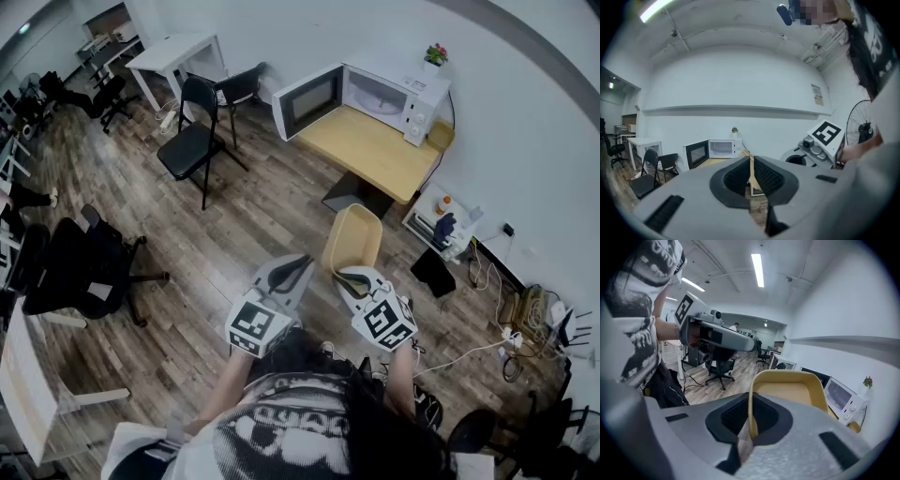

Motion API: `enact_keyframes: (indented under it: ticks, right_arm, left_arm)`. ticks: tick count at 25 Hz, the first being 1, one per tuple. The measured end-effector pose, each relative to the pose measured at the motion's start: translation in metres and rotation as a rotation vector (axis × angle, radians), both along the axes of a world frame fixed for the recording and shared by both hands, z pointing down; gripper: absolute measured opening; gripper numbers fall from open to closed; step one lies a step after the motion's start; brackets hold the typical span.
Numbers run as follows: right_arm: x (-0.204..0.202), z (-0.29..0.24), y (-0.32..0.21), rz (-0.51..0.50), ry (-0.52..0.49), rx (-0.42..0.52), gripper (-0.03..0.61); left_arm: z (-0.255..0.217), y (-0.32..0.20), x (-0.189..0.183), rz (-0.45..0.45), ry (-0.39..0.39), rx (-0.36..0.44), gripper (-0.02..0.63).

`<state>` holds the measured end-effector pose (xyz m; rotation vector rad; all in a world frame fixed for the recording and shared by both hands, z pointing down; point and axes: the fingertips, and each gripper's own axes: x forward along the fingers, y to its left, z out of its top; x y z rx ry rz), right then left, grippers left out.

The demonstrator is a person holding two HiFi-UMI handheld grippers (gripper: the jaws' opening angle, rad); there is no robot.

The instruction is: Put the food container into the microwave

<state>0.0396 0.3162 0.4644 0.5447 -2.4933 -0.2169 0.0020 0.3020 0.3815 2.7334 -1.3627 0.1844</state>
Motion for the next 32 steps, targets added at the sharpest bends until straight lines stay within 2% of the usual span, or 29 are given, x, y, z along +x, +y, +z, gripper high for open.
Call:
enact_keyframes:
  ticks: [4,11,24,32]
  right_arm:
    - [-0.011,-0.004,-0.02,0.021,-0.019,0.006,0.018]
    - [-0.03,-0.004,-0.048,0.028,-0.016,0.014,0.02]
    - [-0.08,-0.002,-0.097,0.073,-0.025,0.024,0.02]
    - [-0.087,0.02,-0.102,0.102,0.029,-0.035,0.02]
  left_arm:
    - [0.001,-0.019,-0.015,0.007,-0.001,0.032,0.023]
    - [-0.002,-0.046,-0.033,0.011,-0.01,0.021,0.023]
    - [0.008,-0.095,-0.082,0.065,-0.031,0.077,0.023]
    - [0.026,-0.115,-0.092,0.092,0.006,0.018,0.023]
